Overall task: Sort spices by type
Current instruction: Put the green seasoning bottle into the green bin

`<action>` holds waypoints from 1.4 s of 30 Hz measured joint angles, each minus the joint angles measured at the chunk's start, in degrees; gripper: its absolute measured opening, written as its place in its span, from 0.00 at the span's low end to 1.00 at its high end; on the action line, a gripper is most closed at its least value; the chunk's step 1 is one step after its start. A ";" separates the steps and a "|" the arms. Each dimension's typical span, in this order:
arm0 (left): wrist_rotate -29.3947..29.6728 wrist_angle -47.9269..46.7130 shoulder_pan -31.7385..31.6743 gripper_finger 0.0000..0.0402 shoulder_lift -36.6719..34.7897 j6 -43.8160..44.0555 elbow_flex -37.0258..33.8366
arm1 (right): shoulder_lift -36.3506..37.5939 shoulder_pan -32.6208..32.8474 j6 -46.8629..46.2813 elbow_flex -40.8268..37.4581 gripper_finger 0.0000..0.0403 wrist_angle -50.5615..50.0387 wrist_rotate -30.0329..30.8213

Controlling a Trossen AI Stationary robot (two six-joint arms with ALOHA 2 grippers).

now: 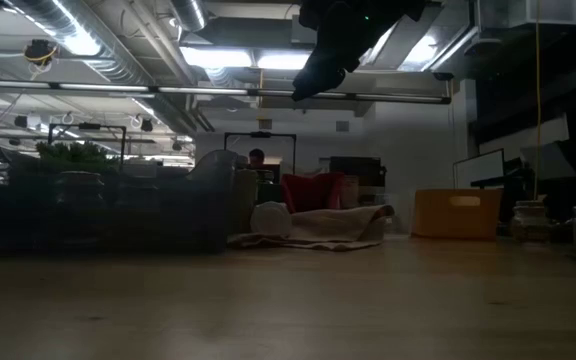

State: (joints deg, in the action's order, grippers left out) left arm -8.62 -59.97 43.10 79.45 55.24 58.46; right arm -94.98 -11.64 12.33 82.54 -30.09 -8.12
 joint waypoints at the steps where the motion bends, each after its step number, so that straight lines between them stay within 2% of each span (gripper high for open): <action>1: -0.55 0.02 -0.83 0.49 -0.66 -0.30 0.00 | 0.01 0.00 0.01 0.00 0.75 0.00 0.00; 6: -3.71 -1.93 -5.04 0.49 -3.84 -0.83 1.47 | 0.00 0.04 0.01 0.00 0.75 0.00 0.00; 11: -4.29 -5.65 -10.08 0.49 -7.81 -1.87 4.33 | 0.00 0.04 -0.01 0.00 0.75 -0.02 0.00; 15: -4.28 -7.28 -15.69 0.49 -10.84 -2.16 6.27 | 0.00 0.04 -0.01 0.00 0.75 0.00 0.00; 25: -4.13 -8.58 -32.68 0.49 -15.33 -12.71 11.08 | 0.00 0.04 -0.01 0.00 0.75 0.00 0.02; 34: -4.05 -8.14 -51.53 0.49 -13.94 -28.75 13.12 | 0.00 0.02 -0.01 0.00 0.75 0.00 0.02; 42: -3.68 -5.74 -66.41 0.49 -7.05 -42.62 14.08 | 0.00 0.02 0.00 0.00 0.75 0.42 0.02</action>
State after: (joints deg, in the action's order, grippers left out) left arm -12.30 -65.71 -23.31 72.40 12.62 72.54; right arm -94.98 -11.62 12.34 82.54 -29.66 -8.10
